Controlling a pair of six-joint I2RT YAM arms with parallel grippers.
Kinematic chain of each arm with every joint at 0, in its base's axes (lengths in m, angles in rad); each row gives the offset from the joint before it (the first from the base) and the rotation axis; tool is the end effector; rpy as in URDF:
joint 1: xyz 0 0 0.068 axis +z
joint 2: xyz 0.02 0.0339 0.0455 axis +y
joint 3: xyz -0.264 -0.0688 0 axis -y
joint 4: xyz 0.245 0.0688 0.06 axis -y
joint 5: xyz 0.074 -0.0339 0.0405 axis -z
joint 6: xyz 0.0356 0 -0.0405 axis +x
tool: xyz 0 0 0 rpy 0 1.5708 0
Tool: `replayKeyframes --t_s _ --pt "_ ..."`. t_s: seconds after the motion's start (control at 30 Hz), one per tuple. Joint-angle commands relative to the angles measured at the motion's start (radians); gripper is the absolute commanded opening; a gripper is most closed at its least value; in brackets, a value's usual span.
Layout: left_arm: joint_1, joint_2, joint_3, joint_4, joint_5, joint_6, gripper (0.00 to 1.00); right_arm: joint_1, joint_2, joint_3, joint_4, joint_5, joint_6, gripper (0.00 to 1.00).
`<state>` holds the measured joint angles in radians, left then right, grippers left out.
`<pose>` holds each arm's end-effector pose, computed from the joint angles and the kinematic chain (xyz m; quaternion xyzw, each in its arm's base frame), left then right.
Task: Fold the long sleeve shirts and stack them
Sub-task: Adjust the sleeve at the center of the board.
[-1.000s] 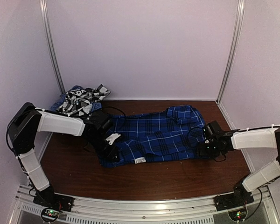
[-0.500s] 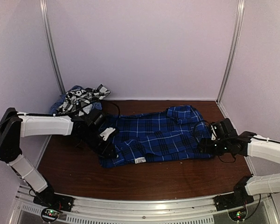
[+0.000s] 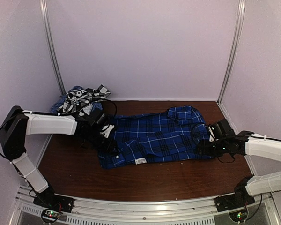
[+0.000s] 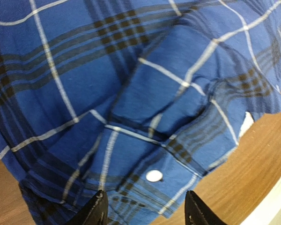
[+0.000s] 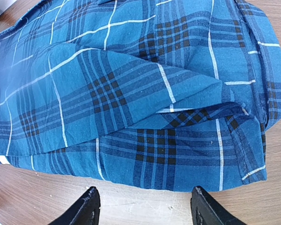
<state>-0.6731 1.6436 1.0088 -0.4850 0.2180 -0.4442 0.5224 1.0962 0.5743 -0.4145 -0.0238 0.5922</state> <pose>0.2450 -0.2052 0.1819 0.1348 0.9598 -0.2077 0.1323 0.1786 0.1038 0.1899 0.0294 0.9496 0.1745 0.2587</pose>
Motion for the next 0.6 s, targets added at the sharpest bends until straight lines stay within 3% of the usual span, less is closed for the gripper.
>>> replayKeyframes --t_s 0.0,0.3,0.57 --pt "0.026 0.023 0.019 0.031 -0.068 -0.016 0.57 0.009 -0.005 0.012 0.014 0.002 -0.016 0.67" --pt "0.035 0.071 0.000 0.053 -0.074 0.005 0.55 0.010 0.003 0.013 0.022 -0.007 -0.019 0.67" --pt "0.038 0.087 -0.022 0.074 -0.056 0.014 0.35 0.010 0.010 -0.008 0.038 -0.013 -0.016 0.67"
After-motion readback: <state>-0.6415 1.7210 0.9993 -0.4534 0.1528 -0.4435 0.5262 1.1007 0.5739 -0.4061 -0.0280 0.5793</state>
